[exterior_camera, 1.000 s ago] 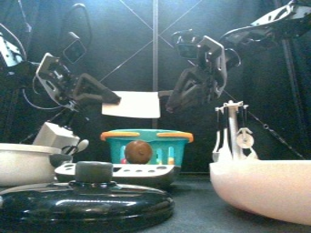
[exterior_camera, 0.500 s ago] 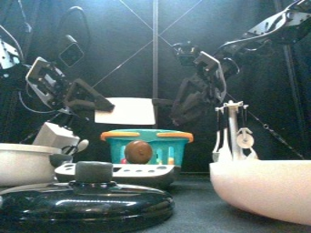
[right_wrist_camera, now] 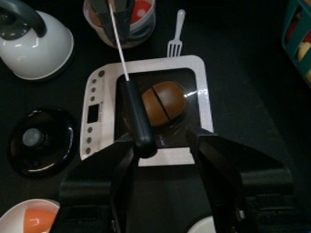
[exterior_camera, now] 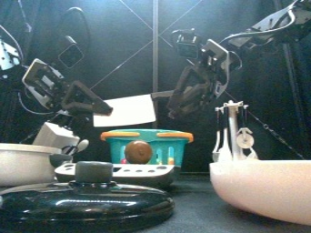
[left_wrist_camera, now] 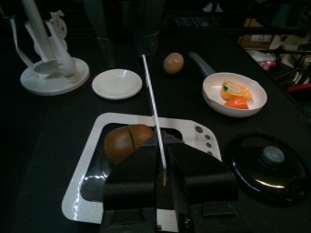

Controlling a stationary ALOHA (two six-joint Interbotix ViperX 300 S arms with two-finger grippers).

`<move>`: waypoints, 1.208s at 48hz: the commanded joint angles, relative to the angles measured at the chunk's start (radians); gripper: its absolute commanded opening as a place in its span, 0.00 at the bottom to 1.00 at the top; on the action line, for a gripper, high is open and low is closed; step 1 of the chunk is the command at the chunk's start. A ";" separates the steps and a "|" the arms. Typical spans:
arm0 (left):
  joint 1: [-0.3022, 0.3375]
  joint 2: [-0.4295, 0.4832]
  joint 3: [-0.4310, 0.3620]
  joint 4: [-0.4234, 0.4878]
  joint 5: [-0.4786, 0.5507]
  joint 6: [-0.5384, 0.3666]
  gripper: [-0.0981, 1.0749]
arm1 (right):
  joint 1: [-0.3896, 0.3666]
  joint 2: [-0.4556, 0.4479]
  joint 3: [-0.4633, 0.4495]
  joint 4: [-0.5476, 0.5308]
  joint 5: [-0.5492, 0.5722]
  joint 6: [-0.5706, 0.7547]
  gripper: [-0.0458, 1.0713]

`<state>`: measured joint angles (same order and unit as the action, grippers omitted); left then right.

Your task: Adjust grip on cleaver

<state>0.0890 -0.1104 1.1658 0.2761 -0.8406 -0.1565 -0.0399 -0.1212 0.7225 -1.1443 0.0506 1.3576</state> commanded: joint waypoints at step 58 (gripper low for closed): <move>0.063 0.000 -0.026 0.003 -0.005 0.002 0.47 | -0.012 -0.002 -0.049 -0.049 -0.054 0.002 0.70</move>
<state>0.1488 -0.1089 1.1597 0.2792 -0.8391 -0.1549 -0.0476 -0.1089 0.6995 -1.1919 0.0000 1.3576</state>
